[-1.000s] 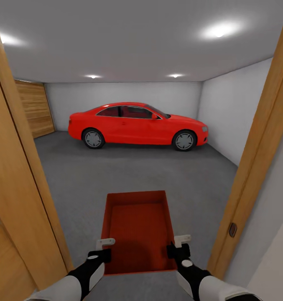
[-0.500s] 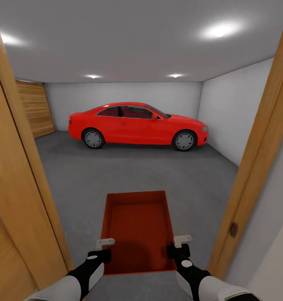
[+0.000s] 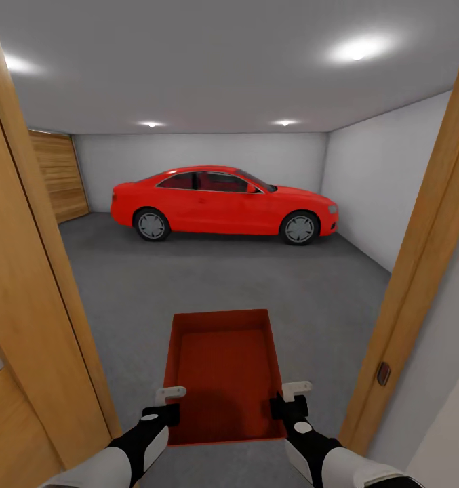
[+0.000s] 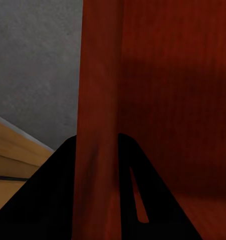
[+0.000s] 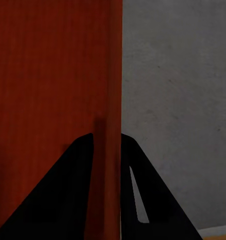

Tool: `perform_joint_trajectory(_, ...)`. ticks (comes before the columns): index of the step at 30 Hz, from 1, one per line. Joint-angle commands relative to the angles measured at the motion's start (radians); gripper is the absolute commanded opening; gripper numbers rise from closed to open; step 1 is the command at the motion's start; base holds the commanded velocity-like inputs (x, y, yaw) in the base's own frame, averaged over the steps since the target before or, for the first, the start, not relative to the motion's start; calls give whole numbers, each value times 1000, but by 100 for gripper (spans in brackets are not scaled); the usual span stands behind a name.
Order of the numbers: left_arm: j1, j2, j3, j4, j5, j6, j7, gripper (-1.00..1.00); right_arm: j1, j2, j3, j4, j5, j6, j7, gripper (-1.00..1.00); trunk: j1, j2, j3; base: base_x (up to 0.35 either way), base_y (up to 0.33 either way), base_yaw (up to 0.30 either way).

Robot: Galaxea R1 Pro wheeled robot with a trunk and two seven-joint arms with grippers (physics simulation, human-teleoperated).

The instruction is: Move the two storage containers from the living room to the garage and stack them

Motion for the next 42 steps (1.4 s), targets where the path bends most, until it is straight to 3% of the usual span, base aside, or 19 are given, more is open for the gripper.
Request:
perform_joint_trajectory(1,0,2,1,-2,5,2,9,-100,0,-4,1,1,2,-1,-4,-100,0,-1,0,0,0,0)
perform_joint_trajectory(10,0,2,14,-1,2,2,21,-100,0,-4,-12,1,2,-1,-4,-100,0,-1,0,54,0,0)
perform_joint_trajectory(42,0,3,15,-4,1,2,21,-100,0,-4,-13,1,2,-1,-4,-100,0,-1,0,314,0,0)
